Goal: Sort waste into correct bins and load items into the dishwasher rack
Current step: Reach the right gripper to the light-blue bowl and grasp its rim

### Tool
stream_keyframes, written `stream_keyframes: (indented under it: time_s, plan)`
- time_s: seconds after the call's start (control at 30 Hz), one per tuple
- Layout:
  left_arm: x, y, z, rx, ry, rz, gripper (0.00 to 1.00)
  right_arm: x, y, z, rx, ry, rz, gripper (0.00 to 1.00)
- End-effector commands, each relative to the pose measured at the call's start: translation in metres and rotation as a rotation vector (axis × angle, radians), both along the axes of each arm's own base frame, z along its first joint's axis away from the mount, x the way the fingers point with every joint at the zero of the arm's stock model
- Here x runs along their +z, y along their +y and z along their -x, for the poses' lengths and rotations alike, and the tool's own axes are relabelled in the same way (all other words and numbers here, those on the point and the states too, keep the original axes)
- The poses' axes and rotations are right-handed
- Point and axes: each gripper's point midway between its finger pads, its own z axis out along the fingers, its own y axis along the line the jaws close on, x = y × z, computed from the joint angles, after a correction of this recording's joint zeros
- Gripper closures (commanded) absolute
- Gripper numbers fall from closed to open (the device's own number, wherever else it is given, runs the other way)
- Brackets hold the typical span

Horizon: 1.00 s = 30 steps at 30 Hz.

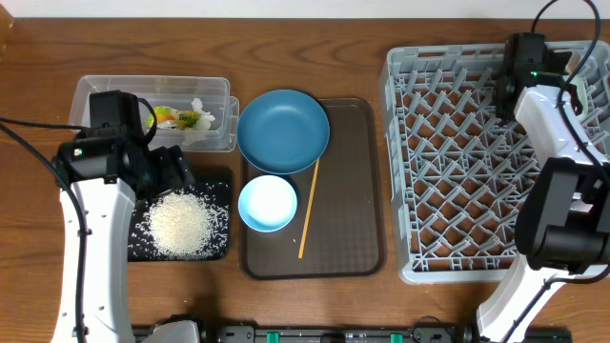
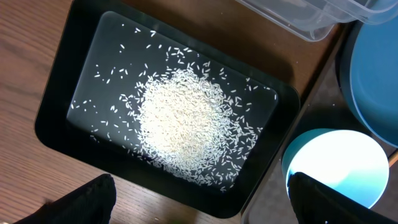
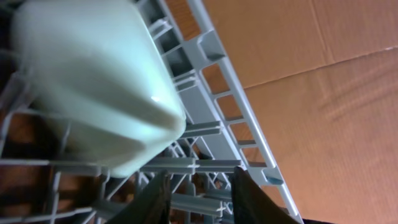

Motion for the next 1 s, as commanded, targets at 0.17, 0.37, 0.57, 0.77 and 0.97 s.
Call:
stream_keyframes:
  time_s: [0.17, 0.37, 0.57, 0.77, 0.97]
  plan:
    - [0.003, 0.003, 0.002, 0.016, -0.010, -0.007, 0.09, 0.014, 0.030, -0.005, 0.066, -0.055, -0.079, 0.53]
    - [0.003, 0.003, 0.002, 0.016, -0.010, -0.007, 0.09, 0.025, 0.112, -0.019, 0.333, -0.149, -0.508, 0.47]
    - [0.003, 0.003, 0.002, 0.016, -0.010, -0.007, 0.09, 0.035, 0.251, -0.011, 0.652, -0.152, -1.046, 0.44]
    - [0.003, 0.003, 0.002, 0.016, -0.010, -0.007, 0.09, 0.027, 0.363, 0.027, 0.859, 0.029, -1.253, 0.41]
    - [0.003, 0.003, 0.002, 0.016, -0.010, -0.007, 0.09, 0.005, 0.440, 0.077, 0.930, 0.223, -1.257, 0.40]
